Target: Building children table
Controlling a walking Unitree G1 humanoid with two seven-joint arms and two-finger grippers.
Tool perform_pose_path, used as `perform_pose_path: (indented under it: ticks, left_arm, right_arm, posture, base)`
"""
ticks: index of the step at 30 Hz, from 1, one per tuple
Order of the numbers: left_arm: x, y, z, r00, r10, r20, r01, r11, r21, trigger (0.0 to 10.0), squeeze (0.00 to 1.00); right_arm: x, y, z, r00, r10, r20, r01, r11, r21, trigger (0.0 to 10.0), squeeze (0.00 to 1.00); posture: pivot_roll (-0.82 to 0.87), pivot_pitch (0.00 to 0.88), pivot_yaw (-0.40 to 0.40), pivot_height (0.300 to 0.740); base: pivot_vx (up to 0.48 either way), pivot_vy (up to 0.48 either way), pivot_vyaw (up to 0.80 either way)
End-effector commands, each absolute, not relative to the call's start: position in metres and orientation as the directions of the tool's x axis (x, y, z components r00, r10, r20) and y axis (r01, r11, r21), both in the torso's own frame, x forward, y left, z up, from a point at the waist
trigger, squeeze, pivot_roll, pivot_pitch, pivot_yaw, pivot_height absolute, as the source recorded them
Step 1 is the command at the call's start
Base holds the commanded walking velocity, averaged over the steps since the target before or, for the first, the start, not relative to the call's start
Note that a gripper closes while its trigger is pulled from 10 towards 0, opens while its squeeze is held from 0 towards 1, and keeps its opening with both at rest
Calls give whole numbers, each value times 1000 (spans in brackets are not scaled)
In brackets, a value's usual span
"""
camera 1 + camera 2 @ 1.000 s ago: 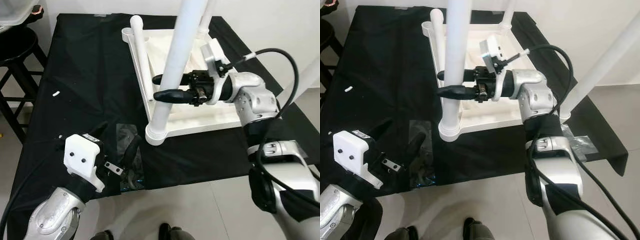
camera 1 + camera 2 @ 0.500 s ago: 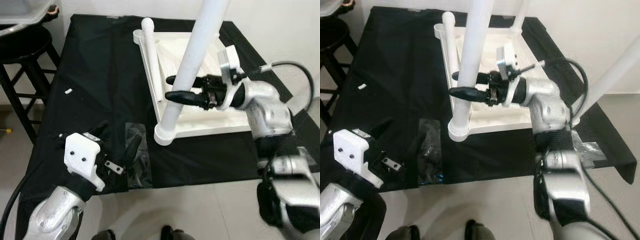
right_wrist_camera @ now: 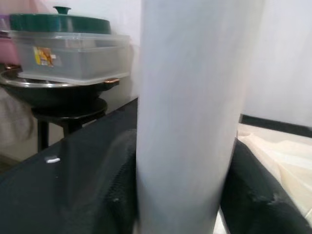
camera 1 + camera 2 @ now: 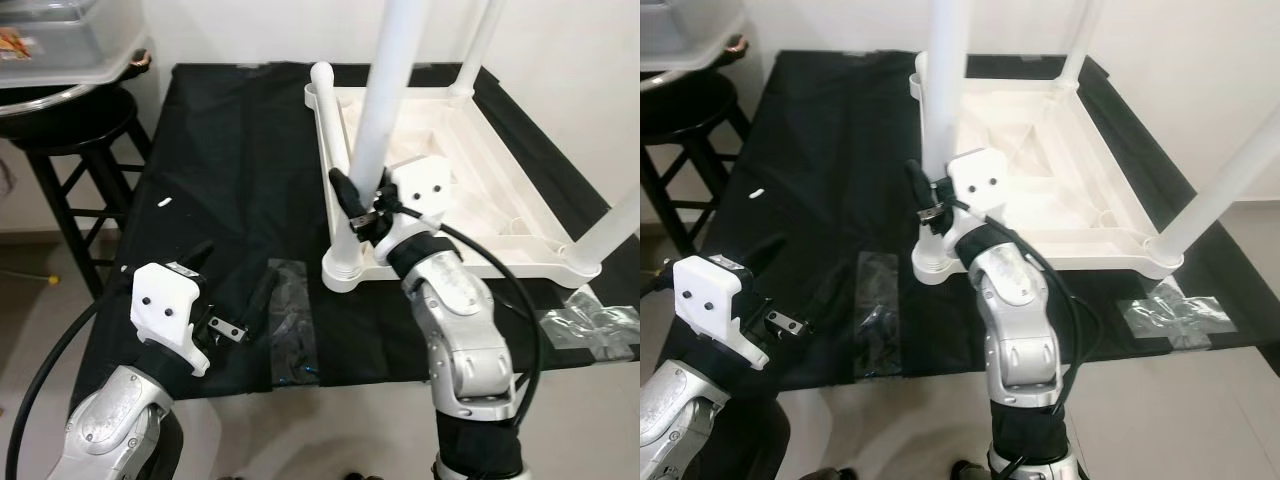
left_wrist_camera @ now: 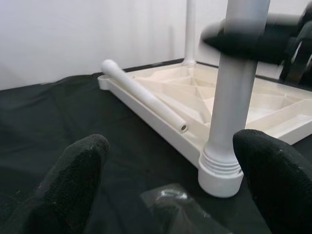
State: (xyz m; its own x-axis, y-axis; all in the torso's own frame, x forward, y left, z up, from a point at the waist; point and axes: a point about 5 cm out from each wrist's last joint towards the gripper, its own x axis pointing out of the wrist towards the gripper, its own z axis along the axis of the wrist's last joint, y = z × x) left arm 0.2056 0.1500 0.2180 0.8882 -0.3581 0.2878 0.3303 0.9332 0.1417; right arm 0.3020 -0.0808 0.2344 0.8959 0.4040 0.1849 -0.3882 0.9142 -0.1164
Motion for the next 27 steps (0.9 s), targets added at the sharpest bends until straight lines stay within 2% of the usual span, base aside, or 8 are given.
perform_pose_path:
  ticks: [1, 2, 8, 12, 13, 15, 16, 27]
  left_arm:
    - [205, 151, 214, 892, -363, 271, 336, 931, 139, 10000, 0]
    - [205, 151, 214, 892, -362, 271, 336, 931, 139, 10000, 0]
    - [204, 150, 214, 890, -364, 273, 339, 931, 138, 10000, 0]
    - [203, 148, 215, 889, -363, 277, 339, 931, 134, 10000, 0]
    - [203, 148, 215, 889, -363, 278, 339, 931, 133, 10000, 0]
    - [203, 147, 215, 889, -364, 279, 339, 931, 132, 10000, 0]
    - [203, 147, 215, 888, -364, 280, 340, 931, 132, 10000, 0]
    - [196, 144, 216, 889, -362, 281, 341, 932, 123, 10000, 0]
  right_arm:
    - [304, -84, 201, 930, 366, 26, -364, 930, -55, 10000, 800]
    - [304, -85, 205, 932, 361, 33, -358, 932, -58, 10000, 1000]
    - [312, -88, 230, 870, 474, 137, -467, 881, -82, 10000, 1000]
    - [322, -88, 254, 661, 732, 164, -708, 681, -186, 10000, 973]
    - [324, -88, 258, 583, 799, 148, -766, 601, -228, 10000, 122]
    - [325, -89, 260, 529, 838, 135, -799, 545, -254, 10000, 122]
    - [328, -91, 263, 471, 876, 104, -832, 480, -279, 10000, 0]
    - [362, -117, 323, 232, 960, 154, -926, 266, -268, 10000, 0]
  posture:
    - [48, 212, -83, 740]
    - [48, 212, -83, 740]
    - [48, 214, -87, 740]
    - [56, 219, -99, 740]
    - [59, 220, -101, 740]
    - [60, 221, -101, 740]
    - [62, 221, -103, 740]
    - [91, 237, -123, 740]
  base:
    - [0, 0, 0]
    - [0, 0, 0]
    - [0, 0, 0]
    - [0, 0, 0]
    - [0, 0, 0]
    - [0, 0, 0]
    - [0, 0, 0]
    - [0, 0, 0]
